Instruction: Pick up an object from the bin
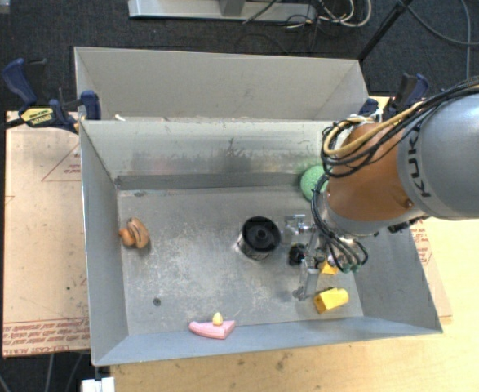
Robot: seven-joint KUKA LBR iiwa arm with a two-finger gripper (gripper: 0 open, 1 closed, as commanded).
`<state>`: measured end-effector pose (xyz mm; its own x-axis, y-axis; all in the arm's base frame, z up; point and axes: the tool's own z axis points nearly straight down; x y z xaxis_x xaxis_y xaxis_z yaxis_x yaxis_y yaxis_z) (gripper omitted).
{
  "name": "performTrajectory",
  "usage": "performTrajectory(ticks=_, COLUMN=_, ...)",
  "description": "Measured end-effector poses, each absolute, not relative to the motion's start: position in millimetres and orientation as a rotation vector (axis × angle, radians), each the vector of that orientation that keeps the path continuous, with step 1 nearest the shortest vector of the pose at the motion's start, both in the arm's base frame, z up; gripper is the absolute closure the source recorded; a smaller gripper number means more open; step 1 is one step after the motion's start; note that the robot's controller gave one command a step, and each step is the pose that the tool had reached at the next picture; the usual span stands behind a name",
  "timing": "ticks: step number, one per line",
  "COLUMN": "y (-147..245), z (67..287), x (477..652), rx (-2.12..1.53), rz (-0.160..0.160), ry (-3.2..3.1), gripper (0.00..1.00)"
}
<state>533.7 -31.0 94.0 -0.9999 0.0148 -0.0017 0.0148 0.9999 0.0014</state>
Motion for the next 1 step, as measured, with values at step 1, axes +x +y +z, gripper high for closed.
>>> performTrajectory(ticks=1, y=-78.8, z=101.4, x=519.0, rx=0.138, rz=0.001, ry=3.136, gripper=1.00)
